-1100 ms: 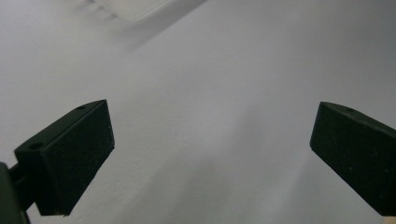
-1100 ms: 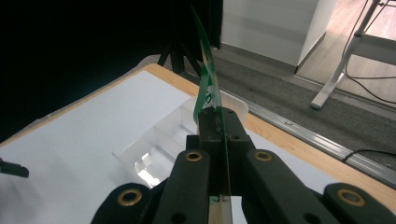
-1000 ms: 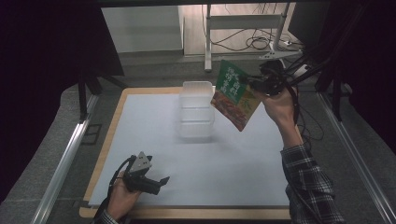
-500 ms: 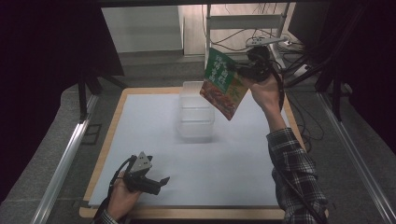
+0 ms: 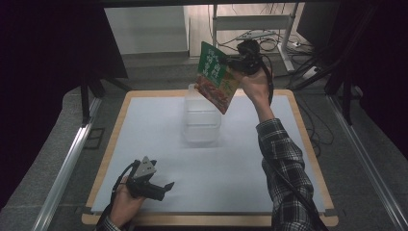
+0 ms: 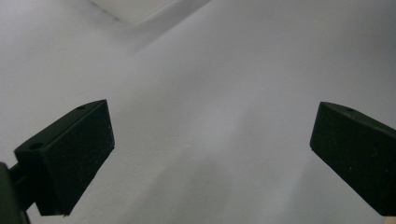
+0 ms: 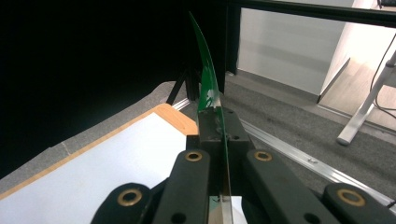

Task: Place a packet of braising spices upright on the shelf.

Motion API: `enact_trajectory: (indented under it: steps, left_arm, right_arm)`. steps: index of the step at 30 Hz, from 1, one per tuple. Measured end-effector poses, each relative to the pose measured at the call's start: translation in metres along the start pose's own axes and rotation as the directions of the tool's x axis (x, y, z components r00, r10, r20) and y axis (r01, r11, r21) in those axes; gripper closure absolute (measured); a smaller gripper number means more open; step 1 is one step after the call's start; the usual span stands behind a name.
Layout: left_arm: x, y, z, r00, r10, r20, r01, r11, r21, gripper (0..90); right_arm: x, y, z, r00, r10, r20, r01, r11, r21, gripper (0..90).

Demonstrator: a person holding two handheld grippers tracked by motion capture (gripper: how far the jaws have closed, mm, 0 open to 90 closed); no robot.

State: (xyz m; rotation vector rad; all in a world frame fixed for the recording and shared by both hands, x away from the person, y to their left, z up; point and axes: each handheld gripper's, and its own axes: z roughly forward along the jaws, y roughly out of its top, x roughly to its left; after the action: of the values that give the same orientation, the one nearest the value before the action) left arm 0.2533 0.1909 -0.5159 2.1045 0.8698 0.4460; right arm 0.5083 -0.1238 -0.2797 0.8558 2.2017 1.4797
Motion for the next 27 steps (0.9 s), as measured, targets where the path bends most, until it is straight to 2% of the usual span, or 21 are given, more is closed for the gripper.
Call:
enact_trajectory:
  steps: [6, 12, 16, 27]
  left_arm:
    - [0.0, 0.0, 0.0, 1.0, 0.007, -0.001, -0.007, 1.0, 0.004, 0.0]
    - [0.0, 0.0, 0.0, 1.0, 0.009, 0.0, -0.009, 0.9999, 0.008, 0.0]
    - [0.0, 0.0, 0.0, 0.9999, 0.011, 0.001, -0.011, 0.9999, 0.009, 0.0]
    - [0.0, 0.0, 0.001, 1.0, 0.009, 0.004, -0.009, 0.9998, 0.015, 0.0]
  right_arm:
    - [-0.002, 0.005, 0.022, 1.0, 0.003, -0.001, -0.003, 1.0, -0.009, 89.0]
    - [0.003, 0.01, 0.033, 0.9999, -0.013, -0.001, 0.013, 0.9998, -0.012, 89.0]
    - [0.003, 0.011, 0.038, 1.0, -0.009, -0.004, 0.009, 0.9998, -0.019, 89.0]
    - [0.0, 0.0, 0.067, 0.9993, -0.033, -0.018, 0.033, 0.9994, -0.015, 89.0]
